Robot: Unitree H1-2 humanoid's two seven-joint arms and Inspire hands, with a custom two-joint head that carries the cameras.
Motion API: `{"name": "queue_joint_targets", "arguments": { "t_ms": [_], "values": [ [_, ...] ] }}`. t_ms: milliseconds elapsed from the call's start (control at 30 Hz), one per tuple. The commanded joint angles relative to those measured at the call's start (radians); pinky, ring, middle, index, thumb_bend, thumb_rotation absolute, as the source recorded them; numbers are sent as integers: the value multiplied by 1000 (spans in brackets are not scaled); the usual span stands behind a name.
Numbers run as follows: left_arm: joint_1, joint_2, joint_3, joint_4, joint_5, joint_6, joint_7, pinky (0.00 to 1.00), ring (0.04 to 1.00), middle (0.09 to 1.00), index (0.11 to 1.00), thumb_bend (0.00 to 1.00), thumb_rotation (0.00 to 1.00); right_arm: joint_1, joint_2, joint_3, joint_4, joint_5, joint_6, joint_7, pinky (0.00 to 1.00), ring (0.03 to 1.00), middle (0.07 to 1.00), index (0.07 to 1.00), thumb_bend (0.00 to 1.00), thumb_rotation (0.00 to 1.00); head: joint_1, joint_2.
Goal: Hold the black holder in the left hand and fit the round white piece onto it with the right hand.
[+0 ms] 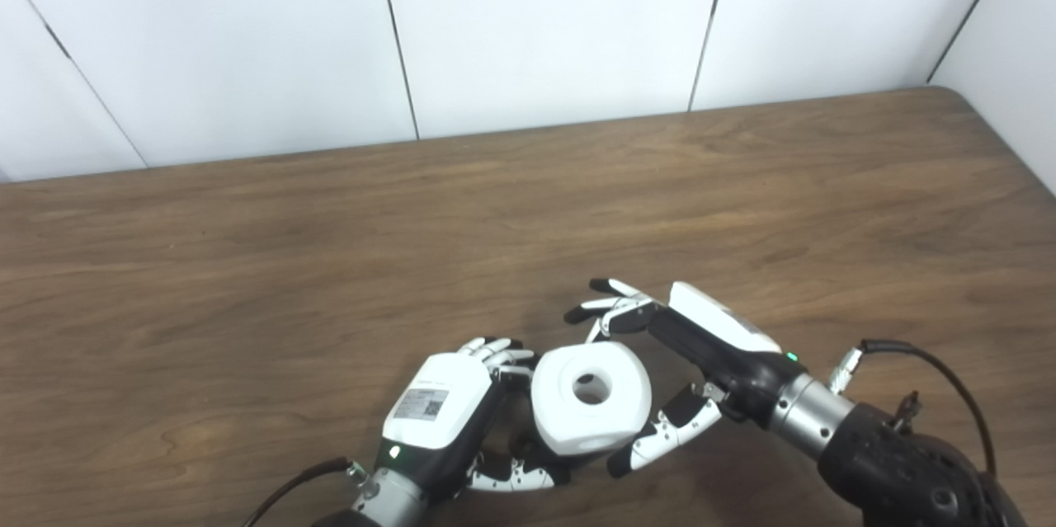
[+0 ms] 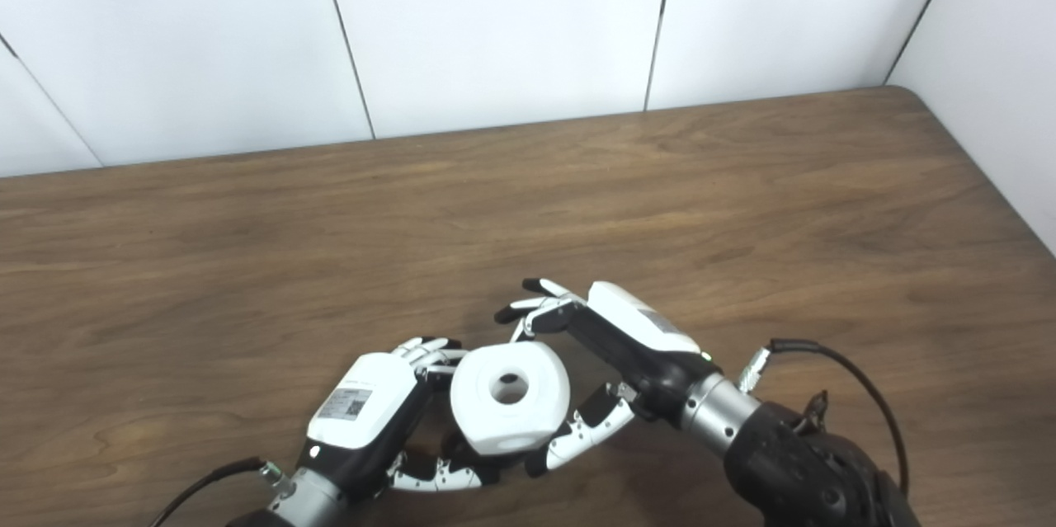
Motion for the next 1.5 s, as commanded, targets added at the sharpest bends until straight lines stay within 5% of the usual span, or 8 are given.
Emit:
{"name": "queue_joint_targets", "arguments": {
  "t_ms": [0, 1467],
  "values": [
    [14, 0, -21, 32, 16, 20, -56, 903, 880, 809, 485, 524, 56, -14, 1, 2, -17, -3, -48, -26, 900, 978, 840, 483, 523, 143, 0, 2],
    [16, -7, -21, 19, 26, 24, -64, 900, 876, 806, 485, 524, 56, 43, 9, 35, 87, -31, -141, -84, 892, 979, 845, 483, 523, 141, -6, 13]
  ]
}}
